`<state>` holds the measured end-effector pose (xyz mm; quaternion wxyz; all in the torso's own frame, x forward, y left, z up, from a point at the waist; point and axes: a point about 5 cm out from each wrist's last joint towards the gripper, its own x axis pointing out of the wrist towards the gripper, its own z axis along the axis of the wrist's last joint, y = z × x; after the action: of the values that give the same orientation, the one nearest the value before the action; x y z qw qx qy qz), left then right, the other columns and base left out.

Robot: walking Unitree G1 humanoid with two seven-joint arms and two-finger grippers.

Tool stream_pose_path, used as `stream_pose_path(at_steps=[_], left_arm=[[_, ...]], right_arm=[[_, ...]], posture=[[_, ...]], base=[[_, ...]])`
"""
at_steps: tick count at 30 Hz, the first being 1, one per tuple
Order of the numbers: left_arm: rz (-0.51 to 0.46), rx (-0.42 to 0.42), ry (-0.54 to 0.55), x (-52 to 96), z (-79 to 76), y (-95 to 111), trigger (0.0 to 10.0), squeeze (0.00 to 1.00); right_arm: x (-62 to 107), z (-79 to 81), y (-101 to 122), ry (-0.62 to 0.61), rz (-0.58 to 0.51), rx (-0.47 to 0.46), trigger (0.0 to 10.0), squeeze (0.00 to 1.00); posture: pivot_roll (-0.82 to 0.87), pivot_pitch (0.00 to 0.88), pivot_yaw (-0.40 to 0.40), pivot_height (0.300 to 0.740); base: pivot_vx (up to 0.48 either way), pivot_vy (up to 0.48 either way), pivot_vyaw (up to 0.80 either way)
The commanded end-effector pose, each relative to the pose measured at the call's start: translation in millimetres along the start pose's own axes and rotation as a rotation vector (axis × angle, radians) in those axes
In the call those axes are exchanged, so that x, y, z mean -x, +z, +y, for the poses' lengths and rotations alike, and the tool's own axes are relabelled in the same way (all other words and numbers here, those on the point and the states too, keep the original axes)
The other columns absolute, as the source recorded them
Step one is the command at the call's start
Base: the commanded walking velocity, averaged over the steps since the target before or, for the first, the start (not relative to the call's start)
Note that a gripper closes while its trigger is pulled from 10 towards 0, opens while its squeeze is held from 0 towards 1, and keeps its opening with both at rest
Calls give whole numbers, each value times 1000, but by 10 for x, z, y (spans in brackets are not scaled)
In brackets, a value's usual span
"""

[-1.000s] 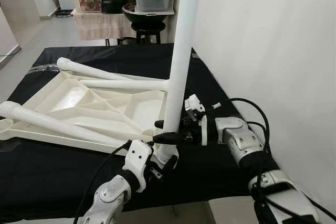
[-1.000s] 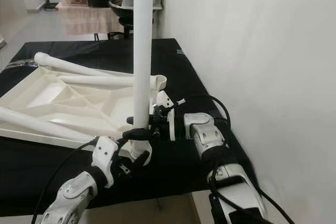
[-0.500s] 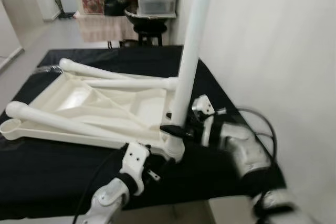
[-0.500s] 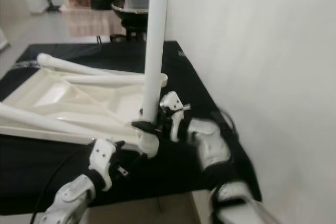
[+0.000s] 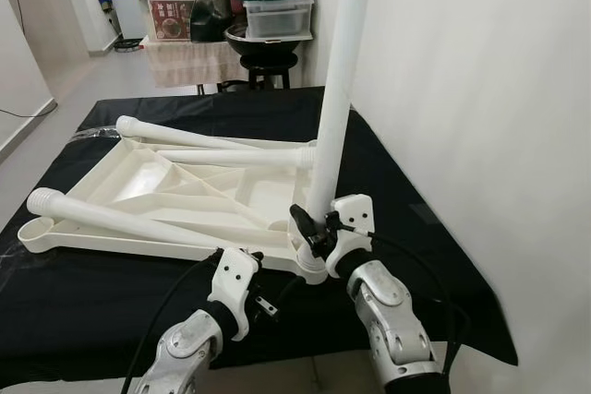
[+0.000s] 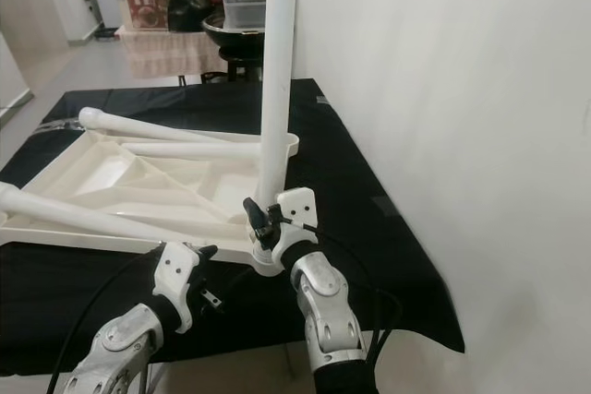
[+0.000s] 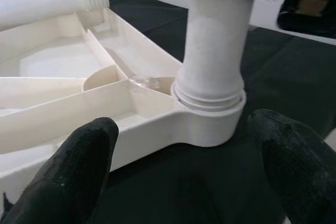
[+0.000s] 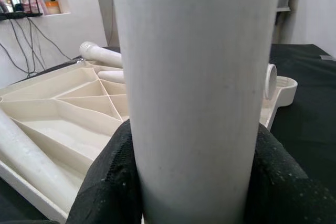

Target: Building children table

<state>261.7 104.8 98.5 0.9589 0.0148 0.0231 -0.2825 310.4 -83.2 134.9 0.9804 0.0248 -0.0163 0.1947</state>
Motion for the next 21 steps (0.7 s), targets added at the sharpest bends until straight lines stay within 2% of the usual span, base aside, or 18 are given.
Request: stream_pose_path(at_steps=[1,3,4,7,10,11,13,14,15,16,18,19,21], left_arm=[[12,3,1,-3,18,-7,10000,0],[13,4,-2,-11,16,-9,10000,0],[14,2,-2,-20,16,-11,10000,0],[14,-3,2,-38,13,-17,10000,0],[14,-3,2,-41,11,-18,10000,0],[14,-1,2,-45,8,-19,10000,0],[12,2,2,-51,-1,-21,10000,0],[12,4,2,-53,-5,-22,10000,0],[12,4,2,-53,-5,-22,10000,0],[11,5,2,-55,-12,-22,10000,0],[10,7,2,-58,-20,-21,10000,0],[10,7,2,-58,-20,-21,10000,0],[9,10,1,-62,-29,-21,10000,0]], right_arm=[[33,-87,-115,-76,67,-3,0,0],[-6,-125,-92,-103,66,24,0,0],[-71,-177,-49,-128,55,75,10000,0],[-275,-370,111,-148,25,163,10000,0],[-315,-392,155,-120,14,194,10000,0],[-359,-426,207,-88,8,198,10000,1000],[-436,-388,264,95,44,102,10000,1000],[-444,-343,313,208,43,99,10000,541],[-444,-343,313,208,43,99,10000,541],[-411,-267,354,377,46,113,10000,0],[-332,-181,395,609,60,166,10000,0],[-332,-181,395,609,60,166,10000,0],[-302,-172,401,743,85,214,10000,0]], posture=[[-38,0,-24,740],[-24,0,-28,740],[-15,0,-33,740],[-5,0,-42,740],[-5,0,-42,740],[-3,0,-50,740],[1,0,-56,740],[2,0,-57,740],[2,0,-57,740],[5,0,-61,740],[7,0,-65,740],[7,0,-65,740],[15,0,-74,740]], base=[[0,0,0],[0,0,0],[0,0,0],[0,0,0],[0,0,0],[0,0,0],[0,0,0],[0,0,0],[0,0,0],[0,0,0],[0,0,0],[0,0,0],[0,0,0]])
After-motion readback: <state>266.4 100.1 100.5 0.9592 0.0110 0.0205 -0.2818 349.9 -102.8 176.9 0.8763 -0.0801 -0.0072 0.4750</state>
